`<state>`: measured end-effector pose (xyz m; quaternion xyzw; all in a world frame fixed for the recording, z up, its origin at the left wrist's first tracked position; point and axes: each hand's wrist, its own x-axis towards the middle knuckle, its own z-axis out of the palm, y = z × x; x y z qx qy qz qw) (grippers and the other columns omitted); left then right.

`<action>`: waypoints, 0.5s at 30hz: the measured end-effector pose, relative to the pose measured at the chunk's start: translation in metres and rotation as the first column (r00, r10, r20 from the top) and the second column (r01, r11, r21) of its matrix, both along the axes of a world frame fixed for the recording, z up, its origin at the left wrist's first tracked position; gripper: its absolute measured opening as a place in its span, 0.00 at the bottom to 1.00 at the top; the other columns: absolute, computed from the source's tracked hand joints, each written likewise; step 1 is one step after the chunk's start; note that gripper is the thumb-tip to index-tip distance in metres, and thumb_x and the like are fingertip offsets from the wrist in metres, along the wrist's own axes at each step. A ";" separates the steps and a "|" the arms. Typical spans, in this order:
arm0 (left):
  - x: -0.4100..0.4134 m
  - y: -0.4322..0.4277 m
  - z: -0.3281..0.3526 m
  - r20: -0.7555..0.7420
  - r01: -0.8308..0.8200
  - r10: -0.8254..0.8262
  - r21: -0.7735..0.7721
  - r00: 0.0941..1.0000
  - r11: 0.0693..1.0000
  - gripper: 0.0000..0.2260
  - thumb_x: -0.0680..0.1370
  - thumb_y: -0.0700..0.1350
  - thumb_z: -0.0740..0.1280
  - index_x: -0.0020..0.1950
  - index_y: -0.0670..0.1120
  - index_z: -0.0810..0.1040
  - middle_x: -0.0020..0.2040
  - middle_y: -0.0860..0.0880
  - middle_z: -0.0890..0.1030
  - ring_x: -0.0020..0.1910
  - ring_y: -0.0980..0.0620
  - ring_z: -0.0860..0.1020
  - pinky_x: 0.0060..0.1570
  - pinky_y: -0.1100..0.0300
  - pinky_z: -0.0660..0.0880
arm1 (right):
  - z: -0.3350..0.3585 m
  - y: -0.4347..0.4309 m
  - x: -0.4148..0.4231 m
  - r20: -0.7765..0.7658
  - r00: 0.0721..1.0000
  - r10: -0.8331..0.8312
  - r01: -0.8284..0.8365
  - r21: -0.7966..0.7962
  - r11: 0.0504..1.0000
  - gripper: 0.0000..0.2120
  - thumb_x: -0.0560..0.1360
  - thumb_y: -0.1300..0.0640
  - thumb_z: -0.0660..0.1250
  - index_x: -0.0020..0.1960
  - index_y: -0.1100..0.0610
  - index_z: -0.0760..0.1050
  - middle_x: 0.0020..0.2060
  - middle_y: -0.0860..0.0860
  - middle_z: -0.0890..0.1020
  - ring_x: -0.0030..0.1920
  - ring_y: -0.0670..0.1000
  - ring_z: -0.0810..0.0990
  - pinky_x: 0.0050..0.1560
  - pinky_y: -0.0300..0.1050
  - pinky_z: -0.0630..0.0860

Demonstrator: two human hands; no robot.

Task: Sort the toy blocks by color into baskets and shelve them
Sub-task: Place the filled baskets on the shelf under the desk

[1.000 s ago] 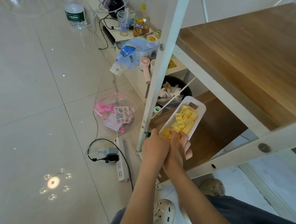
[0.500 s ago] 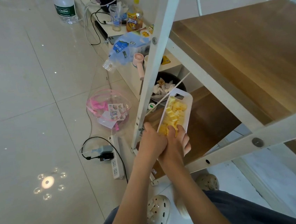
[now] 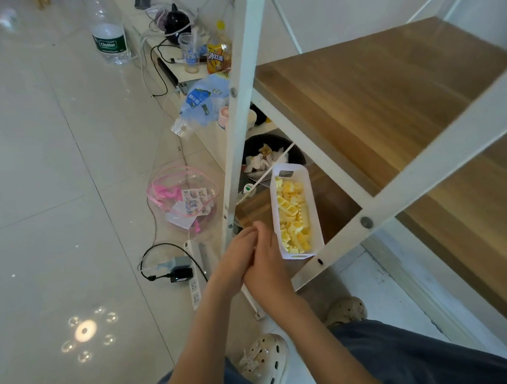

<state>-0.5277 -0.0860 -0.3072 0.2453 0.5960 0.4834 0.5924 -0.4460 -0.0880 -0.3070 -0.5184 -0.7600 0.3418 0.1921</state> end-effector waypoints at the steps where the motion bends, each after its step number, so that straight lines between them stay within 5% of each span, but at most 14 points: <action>1: 0.002 -0.006 0.000 -0.036 -0.018 0.017 -0.010 0.999 1.000 0.10 0.80 0.41 0.57 0.47 0.40 0.77 0.46 0.41 0.77 0.45 0.49 0.77 0.50 0.51 0.75 | 0.012 -0.006 0.002 -0.039 0.999 -0.011 0.009 -0.037 0.999 0.24 0.77 0.62 0.60 0.71 0.56 0.58 0.64 0.53 0.68 0.61 0.51 0.71 0.55 0.40 0.69; 4: 0.014 -0.024 0.008 -0.205 -0.174 0.147 -0.121 0.968 0.977 0.09 0.80 0.39 0.57 0.48 0.37 0.75 0.41 0.48 0.75 0.38 0.54 0.75 0.37 0.64 0.72 | 0.021 -0.023 0.012 -0.024 0.993 0.112 -0.114 -0.104 0.988 0.27 0.78 0.62 0.59 0.74 0.52 0.55 0.64 0.52 0.71 0.62 0.48 0.72 0.61 0.44 0.73; 8: 0.045 -0.053 0.025 -0.392 -0.289 0.209 -0.158 0.896 0.944 0.08 0.80 0.40 0.55 0.52 0.43 0.73 0.46 0.47 0.78 0.44 0.51 0.75 0.44 0.56 0.72 | 0.034 -0.040 0.041 -0.089 0.990 0.107 -0.125 -0.217 0.968 0.15 0.78 0.61 0.58 0.63 0.49 0.69 0.55 0.47 0.77 0.56 0.46 0.76 0.56 0.43 0.75; 12: 0.077 -0.060 0.029 -0.283 -0.277 0.221 -0.175 0.933 0.945 0.09 0.80 0.41 0.56 0.56 0.42 0.72 0.51 0.45 0.79 0.47 0.51 0.77 0.40 0.59 0.73 | 0.048 -0.042 0.069 -0.205 0.978 -0.025 -0.053 -0.364 0.930 0.12 0.77 0.64 0.60 0.53 0.48 0.72 0.44 0.40 0.77 0.47 0.42 0.77 0.43 0.29 0.73; 15: 0.104 -0.061 0.036 -0.191 -0.209 0.175 -0.176 0.966 0.962 0.08 0.81 0.41 0.57 0.59 0.42 0.70 0.53 0.44 0.78 0.51 0.49 0.79 0.45 0.57 0.79 | 0.053 -0.038 0.095 -0.315 0.920 -0.231 0.035 -0.522 0.852 0.12 0.77 0.68 0.58 0.54 0.60 0.78 0.41 0.48 0.79 0.43 0.46 0.78 0.41 0.32 0.75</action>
